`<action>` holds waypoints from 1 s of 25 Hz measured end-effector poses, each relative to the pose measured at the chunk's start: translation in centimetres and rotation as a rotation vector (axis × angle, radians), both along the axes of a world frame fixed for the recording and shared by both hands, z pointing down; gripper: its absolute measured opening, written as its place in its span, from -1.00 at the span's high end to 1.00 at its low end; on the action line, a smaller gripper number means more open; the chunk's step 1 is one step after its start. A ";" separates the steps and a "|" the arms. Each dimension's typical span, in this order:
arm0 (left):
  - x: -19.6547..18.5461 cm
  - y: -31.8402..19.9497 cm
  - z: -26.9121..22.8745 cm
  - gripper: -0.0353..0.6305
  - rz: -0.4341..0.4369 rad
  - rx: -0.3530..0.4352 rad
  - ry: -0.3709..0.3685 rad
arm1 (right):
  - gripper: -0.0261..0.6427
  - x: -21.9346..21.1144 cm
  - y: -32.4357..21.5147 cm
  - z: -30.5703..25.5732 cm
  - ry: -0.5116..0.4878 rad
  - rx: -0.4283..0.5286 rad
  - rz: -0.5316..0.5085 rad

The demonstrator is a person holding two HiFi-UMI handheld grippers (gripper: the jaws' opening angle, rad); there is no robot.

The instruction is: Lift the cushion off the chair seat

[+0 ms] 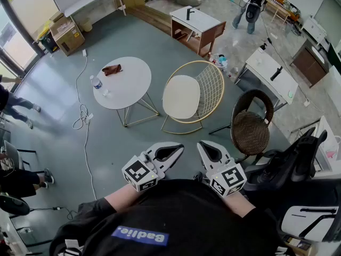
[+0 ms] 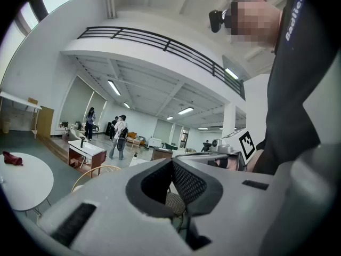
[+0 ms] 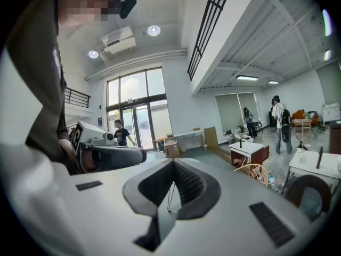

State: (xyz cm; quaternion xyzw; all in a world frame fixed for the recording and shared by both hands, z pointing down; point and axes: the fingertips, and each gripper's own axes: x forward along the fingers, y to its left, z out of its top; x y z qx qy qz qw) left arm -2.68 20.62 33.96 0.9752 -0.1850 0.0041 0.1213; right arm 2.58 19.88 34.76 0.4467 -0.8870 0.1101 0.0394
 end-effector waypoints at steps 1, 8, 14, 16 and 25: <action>0.0 -0.1 0.0 0.85 0.001 0.001 0.000 | 0.84 0.0 -0.1 0.0 0.000 -0.003 0.001; 0.3 -0.5 0.2 0.85 0.005 -0.006 -0.002 | 0.84 0.3 -0.4 0.0 0.000 -0.011 -0.003; 0.9 -1.1 0.1 0.85 0.000 -0.010 -0.001 | 0.84 1.0 -0.9 0.2 0.002 -0.022 -0.005; 1.3 -1.5 -0.1 0.85 -0.008 -0.013 0.000 | 0.84 1.4 -1.2 0.1 0.004 -0.024 -0.010; 4.7 -2.7 0.3 0.85 -0.031 0.000 -0.008 | 0.84 5.2 -2.4 0.4 -0.004 -0.017 -0.019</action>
